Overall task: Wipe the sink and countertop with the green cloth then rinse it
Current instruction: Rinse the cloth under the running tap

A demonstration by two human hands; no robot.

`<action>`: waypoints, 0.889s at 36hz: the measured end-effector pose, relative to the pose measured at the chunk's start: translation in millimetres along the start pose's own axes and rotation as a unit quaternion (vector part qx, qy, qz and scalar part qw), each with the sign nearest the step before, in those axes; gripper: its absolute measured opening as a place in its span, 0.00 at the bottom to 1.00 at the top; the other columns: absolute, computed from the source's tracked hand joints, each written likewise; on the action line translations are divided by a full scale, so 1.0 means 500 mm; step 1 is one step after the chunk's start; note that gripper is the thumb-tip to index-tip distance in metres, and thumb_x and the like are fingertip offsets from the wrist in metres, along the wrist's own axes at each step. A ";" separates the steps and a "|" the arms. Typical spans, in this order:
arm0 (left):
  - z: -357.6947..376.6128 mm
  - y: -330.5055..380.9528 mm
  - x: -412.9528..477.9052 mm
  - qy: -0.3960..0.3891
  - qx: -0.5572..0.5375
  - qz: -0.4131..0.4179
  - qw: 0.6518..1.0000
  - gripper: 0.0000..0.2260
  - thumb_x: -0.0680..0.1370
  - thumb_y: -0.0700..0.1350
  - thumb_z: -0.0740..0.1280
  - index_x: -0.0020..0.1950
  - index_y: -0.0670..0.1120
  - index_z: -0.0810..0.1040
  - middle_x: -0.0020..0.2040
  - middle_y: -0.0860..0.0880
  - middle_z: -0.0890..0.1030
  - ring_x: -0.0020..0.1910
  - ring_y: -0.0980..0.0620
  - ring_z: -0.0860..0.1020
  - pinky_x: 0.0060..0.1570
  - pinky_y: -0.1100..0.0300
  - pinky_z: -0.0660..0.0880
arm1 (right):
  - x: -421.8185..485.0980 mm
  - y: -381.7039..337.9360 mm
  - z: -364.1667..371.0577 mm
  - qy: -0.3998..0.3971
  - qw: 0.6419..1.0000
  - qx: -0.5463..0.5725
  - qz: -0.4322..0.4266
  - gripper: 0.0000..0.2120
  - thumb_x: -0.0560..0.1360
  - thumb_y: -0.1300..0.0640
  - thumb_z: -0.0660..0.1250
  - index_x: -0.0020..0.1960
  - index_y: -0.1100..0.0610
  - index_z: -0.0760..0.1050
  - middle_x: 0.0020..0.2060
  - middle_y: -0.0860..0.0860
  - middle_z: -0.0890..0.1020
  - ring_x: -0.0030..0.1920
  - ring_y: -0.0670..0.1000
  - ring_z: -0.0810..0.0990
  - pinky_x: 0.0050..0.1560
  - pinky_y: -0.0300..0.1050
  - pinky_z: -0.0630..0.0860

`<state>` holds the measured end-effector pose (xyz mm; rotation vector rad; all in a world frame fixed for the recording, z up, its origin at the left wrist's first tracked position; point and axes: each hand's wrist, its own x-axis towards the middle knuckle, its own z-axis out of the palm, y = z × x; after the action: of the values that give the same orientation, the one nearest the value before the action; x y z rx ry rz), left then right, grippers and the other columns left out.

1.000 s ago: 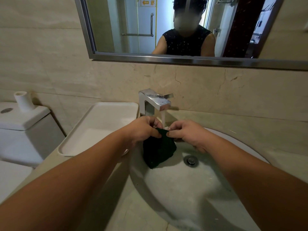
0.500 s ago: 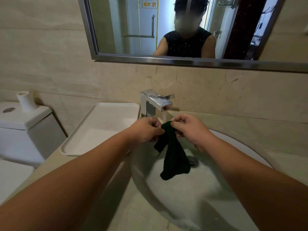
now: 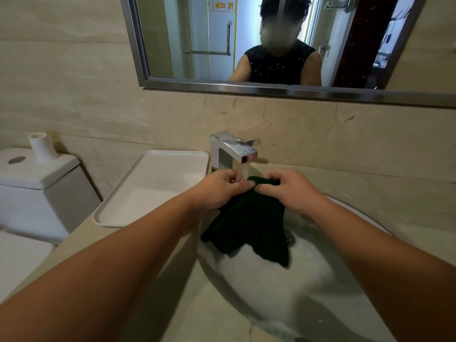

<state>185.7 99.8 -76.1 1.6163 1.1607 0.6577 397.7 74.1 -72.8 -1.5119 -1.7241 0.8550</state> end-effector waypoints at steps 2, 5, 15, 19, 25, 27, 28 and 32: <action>-0.008 0.002 -0.007 -0.077 -0.032 -0.027 0.996 0.20 0.74 0.55 0.79 0.57 0.42 0.83 0.53 0.41 0.87 0.54 0.41 0.86 0.61 0.44 0.81 | 0.000 0.008 -0.008 0.008 0.999 0.034 0.007 0.05 0.76 0.54 0.75 0.43 0.53 0.81 0.38 0.55 0.84 0.40 0.50 0.83 0.41 0.47 0.76; -0.014 0.006 -0.014 -0.150 -0.008 -0.053 0.987 0.15 0.77 0.44 0.78 0.62 0.42 0.84 0.57 0.40 0.87 0.57 0.39 0.86 0.63 0.42 0.81 | -0.007 0.013 -0.022 0.004 0.996 0.089 0.015 0.06 0.78 0.58 0.73 0.44 0.55 0.78 0.37 0.52 0.83 0.39 0.48 0.81 0.40 0.44 0.75; 0.002 0.016 -0.027 -0.176 0.223 -0.109 0.953 0.10 0.80 0.51 0.73 0.55 0.47 0.82 0.44 0.46 0.82 0.39 0.52 0.78 0.37 0.60 0.77 | -0.011 -0.001 -0.102 0.104 0.990 0.098 0.010 0.06 0.77 0.57 0.73 0.48 0.49 0.76 0.48 0.60 0.86 0.48 0.59 0.85 0.47 0.55 0.79; -0.010 0.017 -0.024 -0.110 0.130 -0.075 0.983 0.09 0.77 0.45 0.76 0.54 0.43 0.84 0.52 0.42 0.87 0.52 0.45 0.86 0.57 0.52 0.84 | -0.014 0.014 -0.133 0.116 0.991 0.066 0.026 0.08 0.77 0.64 0.72 0.49 0.52 0.78 0.45 0.60 0.86 0.44 0.58 0.84 0.45 0.55 0.79; -0.015 0.019 -0.027 -0.064 -0.074 -0.035 0.995 0.15 0.72 0.36 0.73 0.57 0.31 0.83 0.52 0.36 0.86 0.54 0.42 0.85 0.60 0.53 0.80 | -0.017 0.048 -0.134 0.152 0.983 -0.092 0.049 0.08 0.75 0.54 0.75 0.42 0.55 0.77 0.34 0.51 0.79 0.37 0.53 0.77 0.39 0.48 0.71; -0.011 0.026 -0.031 -0.053 -0.115 -0.023 0.992 0.14 0.76 0.31 0.70 0.61 0.32 0.82 0.51 0.38 0.86 0.51 0.44 0.86 0.53 0.56 0.82 | -0.023 0.045 -0.123 0.146 0.975 -0.161 0.052 0.11 0.77 0.51 0.74 0.41 0.54 0.75 0.35 0.51 0.78 0.37 0.53 0.76 0.36 0.47 0.68; -0.010 0.028 -0.034 -0.049 -0.130 -0.018 0.990 0.13 0.76 0.29 0.69 0.60 0.34 0.83 0.51 0.39 0.87 0.50 0.45 0.86 0.50 0.57 0.83 | -0.025 0.043 -0.116 0.146 0.971 -0.184 0.049 0.12 0.77 0.50 0.73 0.41 0.54 0.74 0.35 0.51 0.78 0.37 0.53 0.76 0.35 0.47 0.67; -0.005 0.025 -0.041 -0.036 -0.139 -0.009 0.990 0.14 0.77 0.28 0.68 0.58 0.42 0.83 0.54 0.39 0.87 0.50 0.43 0.87 0.48 0.52 0.85 | -0.030 0.027 -0.098 0.161 0.957 -0.236 0.045 0.14 0.79 0.46 0.69 0.40 0.53 0.74 0.35 0.51 0.79 0.38 0.53 0.77 0.33 0.46 0.66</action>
<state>180.5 81.7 -61.5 1.3809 0.9819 0.7099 447.0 62.7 -58.0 -1.9271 -1.6914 0.2131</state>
